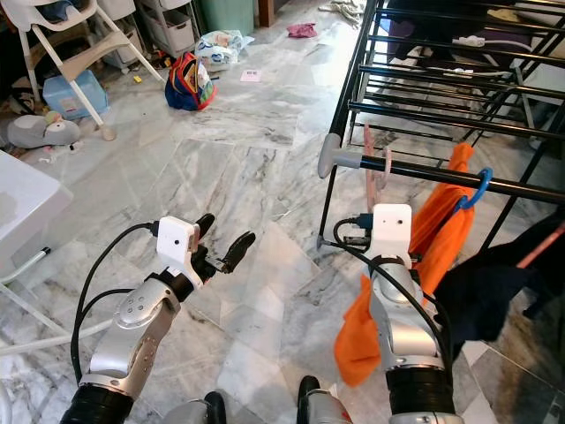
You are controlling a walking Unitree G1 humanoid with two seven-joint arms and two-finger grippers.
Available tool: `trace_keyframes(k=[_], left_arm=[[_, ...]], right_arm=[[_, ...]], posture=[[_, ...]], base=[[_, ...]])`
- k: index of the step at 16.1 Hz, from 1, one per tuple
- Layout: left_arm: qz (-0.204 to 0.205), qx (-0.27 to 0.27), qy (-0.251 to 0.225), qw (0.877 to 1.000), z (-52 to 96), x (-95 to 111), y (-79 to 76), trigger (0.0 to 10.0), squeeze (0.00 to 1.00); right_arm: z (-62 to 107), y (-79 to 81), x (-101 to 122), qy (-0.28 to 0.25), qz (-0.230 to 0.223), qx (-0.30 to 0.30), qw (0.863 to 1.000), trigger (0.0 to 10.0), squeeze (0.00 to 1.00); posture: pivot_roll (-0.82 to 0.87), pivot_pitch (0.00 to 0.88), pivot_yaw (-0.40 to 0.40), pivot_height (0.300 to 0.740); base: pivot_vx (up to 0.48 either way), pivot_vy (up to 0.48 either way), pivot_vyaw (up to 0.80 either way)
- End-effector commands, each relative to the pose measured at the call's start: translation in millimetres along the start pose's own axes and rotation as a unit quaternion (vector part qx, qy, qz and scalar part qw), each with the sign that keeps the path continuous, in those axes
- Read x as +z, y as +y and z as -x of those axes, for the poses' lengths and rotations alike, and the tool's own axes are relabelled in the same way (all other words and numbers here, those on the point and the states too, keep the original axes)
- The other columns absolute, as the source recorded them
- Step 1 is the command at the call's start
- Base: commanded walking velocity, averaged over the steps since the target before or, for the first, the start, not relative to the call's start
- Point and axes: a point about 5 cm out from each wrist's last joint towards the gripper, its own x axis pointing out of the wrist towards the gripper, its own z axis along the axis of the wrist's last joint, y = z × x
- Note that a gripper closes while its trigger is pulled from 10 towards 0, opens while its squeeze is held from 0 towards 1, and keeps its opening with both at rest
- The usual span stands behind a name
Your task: Hang hanger
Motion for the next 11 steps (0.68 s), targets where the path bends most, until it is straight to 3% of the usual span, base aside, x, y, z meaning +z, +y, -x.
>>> trace_keyframes(k=[1, 6, 11], left_arm=[[-0.003, 0.000, 0.011, 1.000, 3.1, -5.4, 0.3, 10.0, 0.00], [-0.005, 0.000, 0.013, 1.000, 2.3, -5.0, 1.5, 10.0, 0.00], [-0.004, -0.001, 0.012, 1.000, -0.2, -4.9, 0.9, 10.0, 0.00]], right_arm=[[8.5, -1.4, -40.2, 0.094, -0.004, -0.005, 0.996, 10.0, 0.00], [16.7, 0.7, -51.7, 0.114, -0.010, -0.011, 0.993, 10.0, 0.00], [16.2, -3.4, -49.2, 0.110, -0.016, -0.018, 0.994, 10.0, 0.00]], posture=[[-0.02, 0.217, 0.028, 0.740], [-0.02, 0.211, 0.033, 0.740], [-0.02, 0.206, 0.034, 0.740]], base=[[0.000, 0.000, 0.00], [0.000, 0.000, 0.00], [0.000, 0.000, 0.00]])
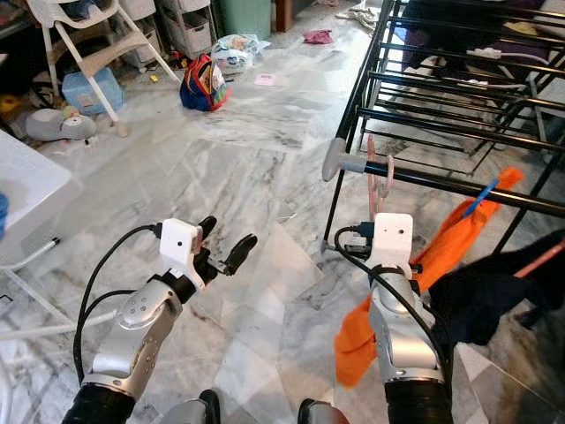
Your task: Hang hanger
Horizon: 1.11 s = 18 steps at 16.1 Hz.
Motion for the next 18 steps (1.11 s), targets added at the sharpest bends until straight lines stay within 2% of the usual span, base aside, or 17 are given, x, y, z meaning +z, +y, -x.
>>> trace_keyframes(k=[1, 3, 4, 5, 10, 12, 18], left_arm=[[-0.005, 0.004, 0.009, 1.000, 0.5, -2.7, 2.0, 10.0, 0.00], [-0.005, 0.005, 0.009, 1.000, 0.1, -2.7, 2.0, 10.0, 0.00], [-0.005, 0.006, 0.009, 1.000, 0.2, -2.7, 2.3, 10.0, 0.00], [-0.005, 0.006, 0.009, 1.000, 0.4, -2.8, 2.6, 10.0, 0.00], [-0.003, 0.013, 0.011, 1.000, 0.7, -3.4, 3.8, 10.0, 0.00], [-0.001, 0.014, 0.014, 1.000, 0.3, -3.8, 4.1, 10.0, 0.00], [0.003, 0.011, 0.021, 1.000, 1.4, -6.1, 3.7, 10.0, 0.00]], right_arm=[[4.7, -5.2, -35.6, 0.087, -0.005, -0.010, 0.996, 10.0, 0.00], [2.7, -4.1, -29.6, 0.070, -0.011, -0.009, 0.997, 10.0, 0.00], [2.1, -2.9, -26.7, 0.063, -0.014, -0.007, 0.998, 10.0, 0.97], [2.0, -1.8, -24.3, 0.055, -0.019, -0.004, 0.998, 10.0, 1.00], [6.3, 1.8, -12.9, 0.008, -0.029, 0.015, 0.999, 10.0, 1.00], [10.0, -1.4, -13.3, 0.004, -0.016, 0.007, 1.000, 10.0, 1.00], [19.6, -4.9, -27.1, 0.025, -0.019, -0.009, 0.999, 10.0, 1.00]], posture=[[-0.02, 0.204, 0.035, 0.740], [-0.02, 0.204, 0.033, 0.740], [-0.02, 0.204, 0.033, 0.740], [-0.02, 0.204, 0.032, 0.740], [-0.02, 0.208, 0.032, 0.740], [-0.02, 0.210, 0.033, 0.740], [-0.03, 0.217, 0.037, 0.740]], base=[[0.000, 0.000, 0.00], [0.000, 0.000, 0.00], [0.000, 0.000, 0.00], [0.000, 0.000, 0.00], [0.000, 0.000, 0.00], [0.000, 0.000, 0.00], [0.000, 0.000, 0.00]])
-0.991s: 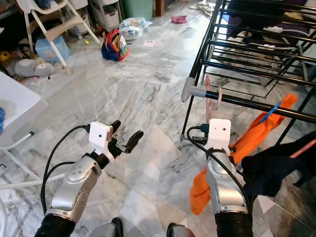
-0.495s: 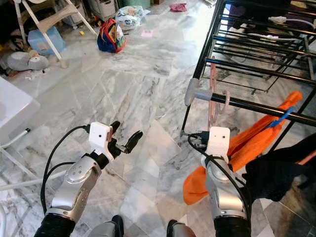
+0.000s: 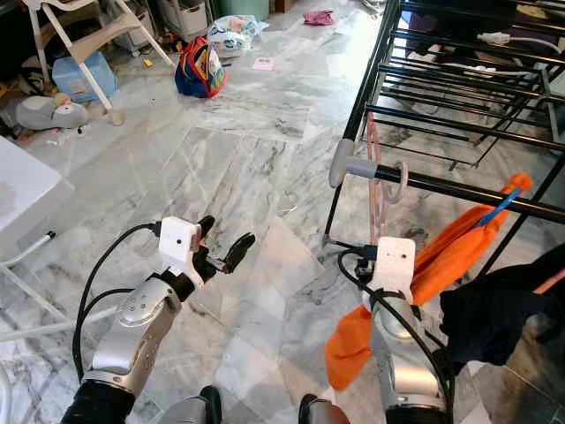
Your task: Hang hanger
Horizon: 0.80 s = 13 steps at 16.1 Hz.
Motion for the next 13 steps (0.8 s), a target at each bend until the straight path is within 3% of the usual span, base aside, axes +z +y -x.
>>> trace_keyframes(k=[1, 6, 10, 13], left_arm=[[0.001, 0.003, 0.013, 1.000, 2.4, -4.7, 0.8, 10.0, 0.00], [-0.001, 0.004, 0.016, 1.000, 2.7, -5.2, 2.0, 10.0, 0.00], [-0.002, 0.003, 0.012, 1.000, 3.5, -4.7, 1.6, 10.0, 0.00], [-0.003, 0.015, 0.016, 1.000, 1.5, -4.9, 1.8, 10.0, 0.00]], right_arm=[[3.3, -0.8, -1.4, 0.002, 0.000, -0.004, 1.000, 10.0, 1.00], [4.8, -4.2, 1.0, -0.008, 0.000, -0.017, 1.000, 10.0, 1.00], [14.9, -14.0, 10.8, -0.066, 0.004, -0.042, 0.997, 10.0, 1.00], [19.9, -15.9, 9.8, -0.074, 0.002, -0.047, 0.996, 10.0, 1.00]], posture=[[-0.03, 0.218, 0.038, 0.740], [-0.03, 0.216, 0.040, 0.740], [-0.03, 0.215, 0.043, 0.740], [-0.03, 0.214, 0.046, 0.740]], base=[[0.000, 0.000, 0.00], [0.000, 0.000, 0.00], [0.000, 0.000, 0.00], [0.000, 0.000, 0.00]])
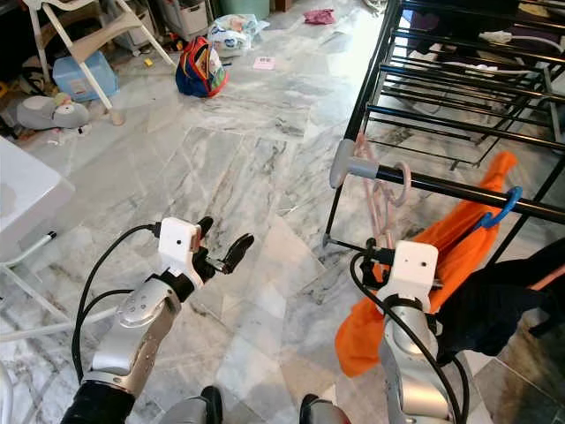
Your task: Hang hanger
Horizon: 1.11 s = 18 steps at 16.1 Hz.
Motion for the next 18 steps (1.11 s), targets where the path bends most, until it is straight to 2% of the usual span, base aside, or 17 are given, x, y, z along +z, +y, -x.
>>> trace_keyframes(k=[1, 9, 18], left_arm=[[-0.002, 0.005, 0.014, 1.000, 1.0, -4.3, 1.0, 10.0, 0.00], [-0.006, 0.001, 0.023, 1.000, -1.1, -6.1, -1.7, 10.0, 0.00], [-0.007, -0.002, 0.025, 1.000, -2.0, -6.8, -3.0, 10.0, 0.00]], right_arm=[[3.5, -1.5, 0.2, -0.004, 0.002, -0.004, 1.000, 10.0, 1.00], [11.1, -1.4, 0.7, -0.018, 0.000, -0.016, 1.000, 10.0, 1.00], [9.7, -3.6, 3.0, -0.026, 0.007, -0.027, 0.999, 10.0, 1.00]], posture=[[-0.03, 0.214, 0.048, 0.740], [-0.04, 0.217, 0.048, 0.740], [-0.04, 0.212, 0.047, 0.740]], base=[[0.000, 0.000, 0.00], [0.000, 0.000, 0.00], [-0.320, 0.000, 0.00]])
